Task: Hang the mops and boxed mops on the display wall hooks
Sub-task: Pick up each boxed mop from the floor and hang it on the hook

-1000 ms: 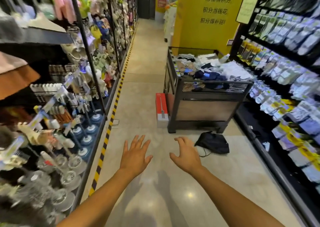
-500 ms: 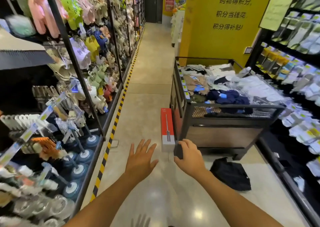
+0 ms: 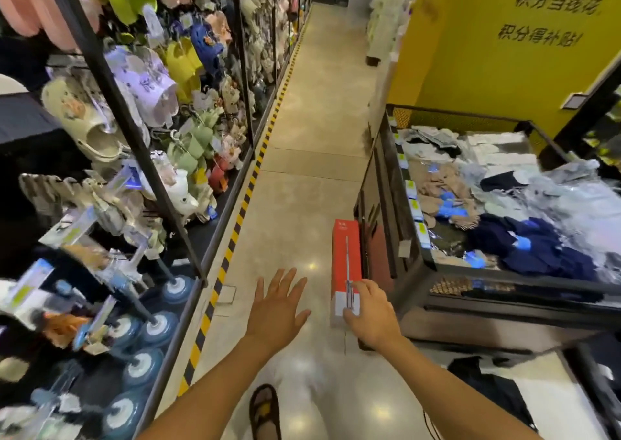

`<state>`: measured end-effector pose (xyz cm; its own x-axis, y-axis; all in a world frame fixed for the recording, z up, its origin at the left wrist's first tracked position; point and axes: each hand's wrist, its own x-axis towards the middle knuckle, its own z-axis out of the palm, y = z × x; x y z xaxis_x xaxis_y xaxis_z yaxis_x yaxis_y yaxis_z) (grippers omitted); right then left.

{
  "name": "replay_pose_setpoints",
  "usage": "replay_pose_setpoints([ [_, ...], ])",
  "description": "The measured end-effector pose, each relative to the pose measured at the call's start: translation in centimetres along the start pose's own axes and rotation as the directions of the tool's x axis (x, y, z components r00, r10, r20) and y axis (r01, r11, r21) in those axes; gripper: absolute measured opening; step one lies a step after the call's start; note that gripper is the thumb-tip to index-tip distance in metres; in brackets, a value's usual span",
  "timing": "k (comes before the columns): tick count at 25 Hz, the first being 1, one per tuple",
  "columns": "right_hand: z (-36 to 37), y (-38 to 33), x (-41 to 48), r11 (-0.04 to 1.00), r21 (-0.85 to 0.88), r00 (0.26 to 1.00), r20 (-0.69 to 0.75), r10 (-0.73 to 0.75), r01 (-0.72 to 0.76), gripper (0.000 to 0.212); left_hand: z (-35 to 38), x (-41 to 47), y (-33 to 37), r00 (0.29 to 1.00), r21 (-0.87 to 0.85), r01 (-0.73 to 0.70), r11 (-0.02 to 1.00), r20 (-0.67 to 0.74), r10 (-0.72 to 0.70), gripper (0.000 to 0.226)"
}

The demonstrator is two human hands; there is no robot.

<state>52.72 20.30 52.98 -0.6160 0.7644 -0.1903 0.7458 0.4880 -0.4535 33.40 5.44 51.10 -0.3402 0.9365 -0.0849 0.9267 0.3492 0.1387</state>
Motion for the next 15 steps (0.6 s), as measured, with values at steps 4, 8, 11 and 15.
replay_pose_setpoints([
  [4, 1.0, -1.2, 9.1, 0.989, 0.095, 0.993, 0.008, 0.114, -0.114, 0.063, 0.4, 9.4, -4.3, 0.994, -0.023, -0.044, 0.999, 0.102, 0.046, 0.069],
  [8, 2.5, -0.5, 16.6, 0.947, 0.205, 0.968, 0.017, 0.251, -0.249, 0.063, 1.5, 18.2, -6.3, 0.978, -0.056, -0.127, 0.990, 0.161, 0.135, 0.070],
  [11, 4.0, 2.0, 21.8, 0.930, 0.222, 0.956, 0.057, 0.288, -0.293, 0.063, 5.1, 24.2, -7.6, 0.935, -0.048, -0.181, 0.982, 0.301, 0.187, 0.069],
  [15, 5.8, 6.7, 28.4, 0.904, 0.229, 0.932, 0.100, 0.348, -0.362, 0.057, 10.2, 31.2, -7.7, 0.920, -0.070, -0.204, 0.977, 0.328, 0.215, 0.068],
])
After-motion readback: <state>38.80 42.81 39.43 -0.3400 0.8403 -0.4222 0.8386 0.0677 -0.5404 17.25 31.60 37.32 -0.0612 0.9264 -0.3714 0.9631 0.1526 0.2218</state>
